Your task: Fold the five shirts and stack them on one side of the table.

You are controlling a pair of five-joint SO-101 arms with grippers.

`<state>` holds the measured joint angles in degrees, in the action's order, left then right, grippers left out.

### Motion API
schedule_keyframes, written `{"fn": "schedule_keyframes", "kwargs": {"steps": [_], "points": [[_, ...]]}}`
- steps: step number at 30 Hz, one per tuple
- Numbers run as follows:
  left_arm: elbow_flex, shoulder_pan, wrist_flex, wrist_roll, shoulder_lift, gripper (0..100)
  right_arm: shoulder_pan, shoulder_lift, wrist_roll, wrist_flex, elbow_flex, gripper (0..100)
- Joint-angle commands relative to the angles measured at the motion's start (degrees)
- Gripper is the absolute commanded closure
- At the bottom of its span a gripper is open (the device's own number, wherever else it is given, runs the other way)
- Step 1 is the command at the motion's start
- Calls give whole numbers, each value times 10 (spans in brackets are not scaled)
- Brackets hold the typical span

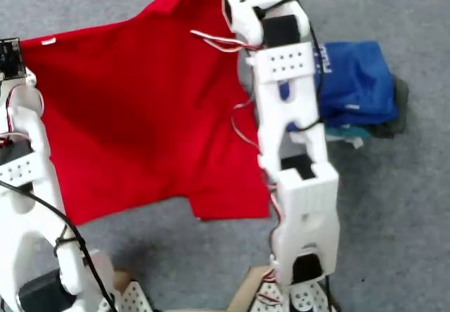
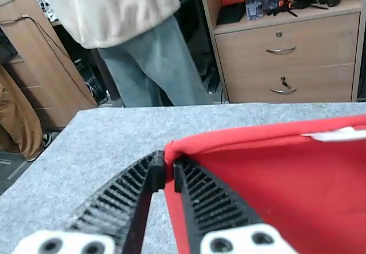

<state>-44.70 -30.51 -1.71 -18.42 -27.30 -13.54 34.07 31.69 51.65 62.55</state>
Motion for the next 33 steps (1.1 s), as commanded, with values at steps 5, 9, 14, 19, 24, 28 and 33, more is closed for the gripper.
{"fn": "schedule_keyframes", "kwargs": {"steps": [5, 9, 14, 19, 24, 28, 33], "points": [[-21, -2, -14, -3, -38, 971, -4, -9, 0, 37, 32, 985], [-71, -4, -14, -4, -77, 971, -4, -9, 0, 58, 32, 985], [-128, -3, -14, -5, -141, 971, -5, -9, 0, 86, 47, 985], [-160, -3, -14, -5, -196, 971, -11, -9, 0, 138, 95, 985], [-146, -3, 72, -3, -232, 971, -20, -7, -13, 208, 149, 985], [-119, -2, 185, -2, -264, 971, -18, -7, -25, 270, 175, 985], [-120, -1, 296, -2, -305, 971, -18, -7, -64, 388, 189, 985]]}}
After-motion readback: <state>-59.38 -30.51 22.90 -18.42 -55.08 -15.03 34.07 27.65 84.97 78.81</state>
